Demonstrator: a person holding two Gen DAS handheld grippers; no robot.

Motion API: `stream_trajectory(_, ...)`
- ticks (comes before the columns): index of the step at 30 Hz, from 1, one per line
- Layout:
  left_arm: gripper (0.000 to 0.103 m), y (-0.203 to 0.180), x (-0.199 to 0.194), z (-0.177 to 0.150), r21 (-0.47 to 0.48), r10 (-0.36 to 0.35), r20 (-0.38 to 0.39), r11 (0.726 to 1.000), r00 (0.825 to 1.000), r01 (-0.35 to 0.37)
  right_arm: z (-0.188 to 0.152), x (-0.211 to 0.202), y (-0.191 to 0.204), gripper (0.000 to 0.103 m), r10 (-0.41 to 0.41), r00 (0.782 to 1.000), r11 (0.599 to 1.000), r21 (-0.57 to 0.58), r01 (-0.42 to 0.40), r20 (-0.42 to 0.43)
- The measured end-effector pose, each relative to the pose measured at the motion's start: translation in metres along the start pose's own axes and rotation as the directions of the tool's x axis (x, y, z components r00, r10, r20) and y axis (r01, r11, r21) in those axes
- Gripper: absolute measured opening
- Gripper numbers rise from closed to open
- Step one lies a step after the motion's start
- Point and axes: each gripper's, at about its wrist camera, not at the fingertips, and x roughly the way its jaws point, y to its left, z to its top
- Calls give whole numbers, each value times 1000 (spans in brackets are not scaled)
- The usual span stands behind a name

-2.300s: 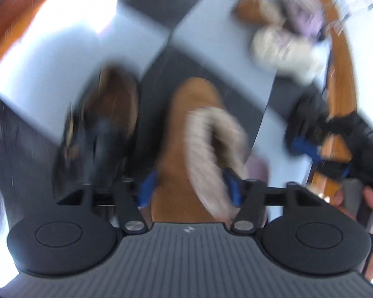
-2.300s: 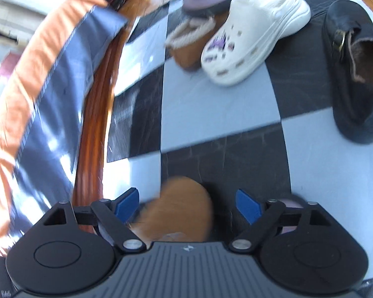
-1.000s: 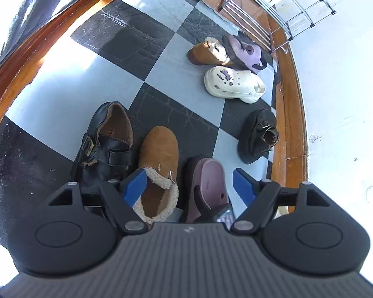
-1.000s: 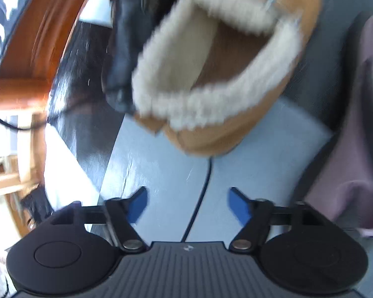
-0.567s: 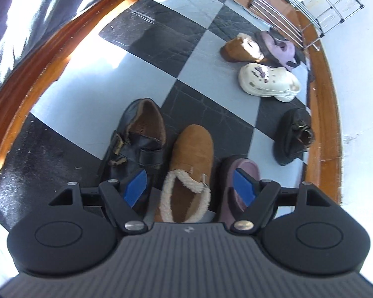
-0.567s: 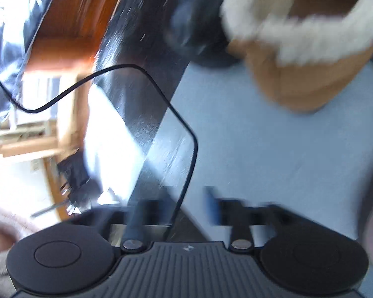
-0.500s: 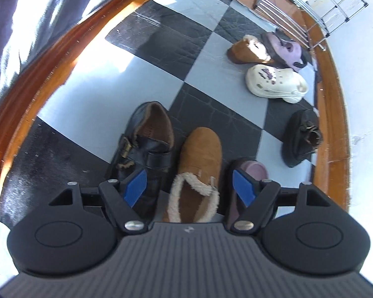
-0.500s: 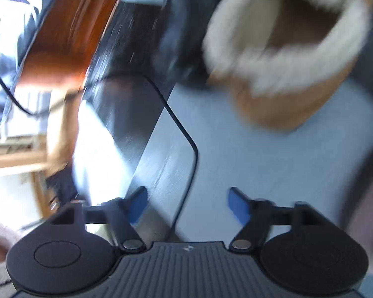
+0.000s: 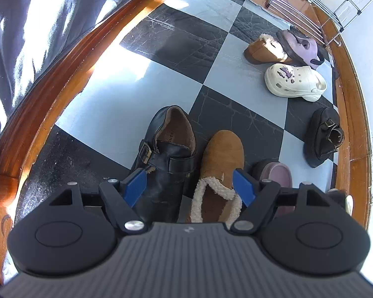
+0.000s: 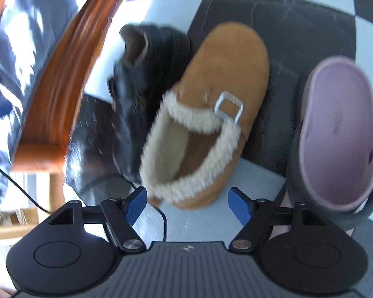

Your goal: Organize scattered shoes

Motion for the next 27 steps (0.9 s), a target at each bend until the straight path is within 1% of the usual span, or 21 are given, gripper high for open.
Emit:
stream_trajectory(2, 79, 6, 7, 2, -13, -1, -10, 1000, 1000, 1, 18, 17, 1, 78, 71, 997, 994, 78, -72, 8)
stream_trajectory(3, 79, 11, 12, 2, -24, 6, -24, 1000, 1000, -6, 25, 24, 3, 77, 84, 996, 991, 103, -85, 13)
stream_trajectory(4, 79, 15, 15, 2, -33, 13, -29, 999, 999, -14, 28, 23, 5, 77, 53, 998, 995, 79, -55, 24)
stream_trajectory(5, 79, 19, 18, 2, -42, 21, -33, 999, 999, -22, 30, 23, 12, 76, 2, 999, 999, 34, -4, 42)
stream_trajectory(6, 79, 27, 21, 2, -59, 34, -46, 998, 998, -36, 33, 23, 21, 76, -71, 995, 997, -23, 73, 73)
stream_trajectory(7, 79, 33, 22, 2, -66, 38, -48, 997, 998, -42, 34, 18, 30, 76, -161, 980, 980, -101, 173, 115)
stream_trajectory(8, 79, 38, 20, 3, -74, 43, -42, 996, 998, -46, 36, 15, 36, 76, -217, 965, 957, -163, 240, 145)
stream_trajectory(10, 79, 48, 17, 6, -91, 52, -30, 994, 998, -54, 39, 15, 49, 76, -317, 927, 882, -296, 367, 202)
stream_trajectory(12, 79, 58, 14, 8, -108, 61, -19, 992, 998, -63, 43, 22, 60, 73, -378, 896, 792, -420, 443, 233)
stream_trajectory(13, 79, 61, 13, 9, -118, 62, -16, 991, 998, -64, 44, 31, 67, 71, -401, 885, 736, -492, 465, 237)
stream_trajectory(14, 79, 65, 12, 10, -127, 64, -14, 990, 998, -65, 44, 38, 72, 70, -419, 877, 694, -540, 476, 235)
stream_trajectory(15, 79, 68, 11, 11, -134, 64, -12, 989, 998, -65, 42, 43, 76, 70, -434, 871, 657, -581, 480, 230)
stream_trajectory(17, 79, 72, 10, 11, -145, 62, -11, 987, 998, -63, 37, 59, 87, 70, -464, 856, 552, -682, 479, 226)
stream_trajectory(20, 79, 75, 12, 12, -148, 59, -18, 987, 998, -61, 37, 91, 98, 70, -490, 833, 448, -746, 492, 255)
stream_trajectory(21, 79, 75, 13, 12, -148, 58, -22, 987, 998, -60, 39, 99, 96, 64, -499, 822, 430, -745, 510, 274)
stream_trajectory(22, 79, 74, 15, 11, -148, 55, -27, 987, 998, -59, 44, 106, 91, 55, -504, 813, 422, -739, 525, 290)
stream_trajectory(23, 79, 74, 16, 11, -147, 53, -31, 987, 998, -57, 51, 110, 86, 45, -497, 818, 444, -726, 525, 289)
stream_trajectory(24, 79, 73, 17, 10, -145, 51, -34, 988, 998, -56, 59, 108, 81, 38, -473, 837, 509, -690, 515, 275)
stream_trajectory(25, 79, 72, 18, 10, -143, 49, -37, 988, 998, -54, 72, 99, 73, 34, -432, 865, 615, -618, 490, 256)
stream_trajectory(26, 79, 71, 18, 10, -139, 46, -37, 989, 998, -51, 83, 91, 66, 26, -393, 888, 699, -550, 457, 239)
stream_trajectory(27, 79, 70, 18, 9, -135, 44, -37, 990, 998, -48, 92, 80, 58, 24, -350, 909, 776, -473, 417, 227)
